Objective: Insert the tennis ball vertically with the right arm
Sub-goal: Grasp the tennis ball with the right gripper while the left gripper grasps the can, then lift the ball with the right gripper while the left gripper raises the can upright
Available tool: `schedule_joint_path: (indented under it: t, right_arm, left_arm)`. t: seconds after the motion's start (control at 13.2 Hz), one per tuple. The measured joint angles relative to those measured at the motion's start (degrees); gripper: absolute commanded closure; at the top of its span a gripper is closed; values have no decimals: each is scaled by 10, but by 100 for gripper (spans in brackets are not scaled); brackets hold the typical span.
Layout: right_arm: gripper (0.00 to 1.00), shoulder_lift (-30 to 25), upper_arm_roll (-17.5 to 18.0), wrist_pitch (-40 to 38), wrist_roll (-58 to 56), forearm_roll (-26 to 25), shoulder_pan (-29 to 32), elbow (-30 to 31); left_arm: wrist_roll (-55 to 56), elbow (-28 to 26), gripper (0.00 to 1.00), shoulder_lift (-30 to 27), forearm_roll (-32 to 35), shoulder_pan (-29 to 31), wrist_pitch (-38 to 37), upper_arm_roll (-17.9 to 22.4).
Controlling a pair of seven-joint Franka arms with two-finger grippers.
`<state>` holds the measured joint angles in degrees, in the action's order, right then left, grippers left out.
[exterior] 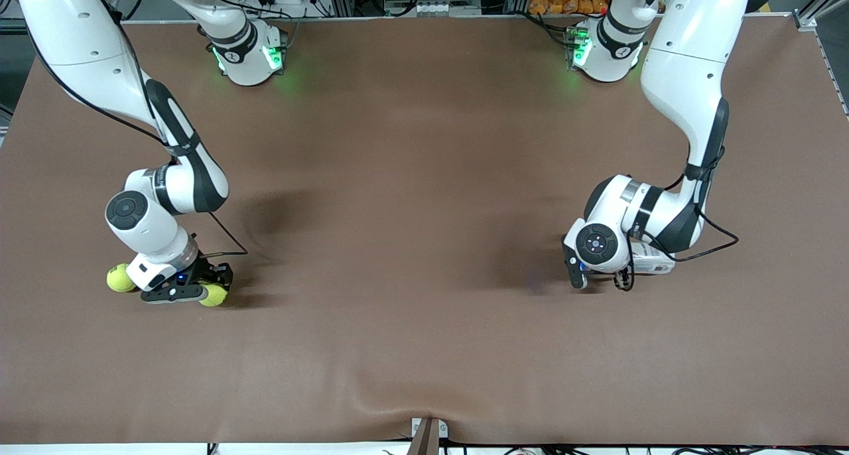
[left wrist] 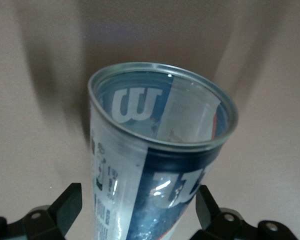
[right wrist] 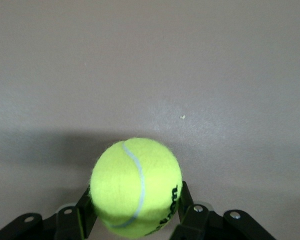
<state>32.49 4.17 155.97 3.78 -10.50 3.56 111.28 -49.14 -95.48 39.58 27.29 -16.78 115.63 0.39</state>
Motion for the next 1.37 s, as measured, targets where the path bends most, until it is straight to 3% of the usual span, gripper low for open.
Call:
schedule_joint_path:
  t: [0.38, 0.53, 0.68, 0.84, 1.06, 1.37]
  right_arm:
    - [100, -126, 27, -191, 37, 4, -7, -8]
    - [100, -177, 46, -260, 61, 29, -15, -9]
    - [100, -213, 57, -334, 69, 46, -21, -25]
    - [100, -234, 62, -438, 69, 53, -21, -77]
    - [100, -248, 66, -590, 69, 63, -21, -190]
    - [100, -250, 67, -705, 69, 75, -20, -287]
  left_arm:
    - [1, -17, 0, 1, 0, 1, 27, 0]
    - [1, -22, 1, 1, 0, 2, 36, 0]
    - [1, -22, 22, 2, 0, 3, 38, 0]
    - [1, -22, 34, 2, 0, 3, 41, 0]
    - [1, -19, 35, 1, 0, 3, 41, 0]
    - [1, -14, 33, 1, 0, 2, 47, 0]
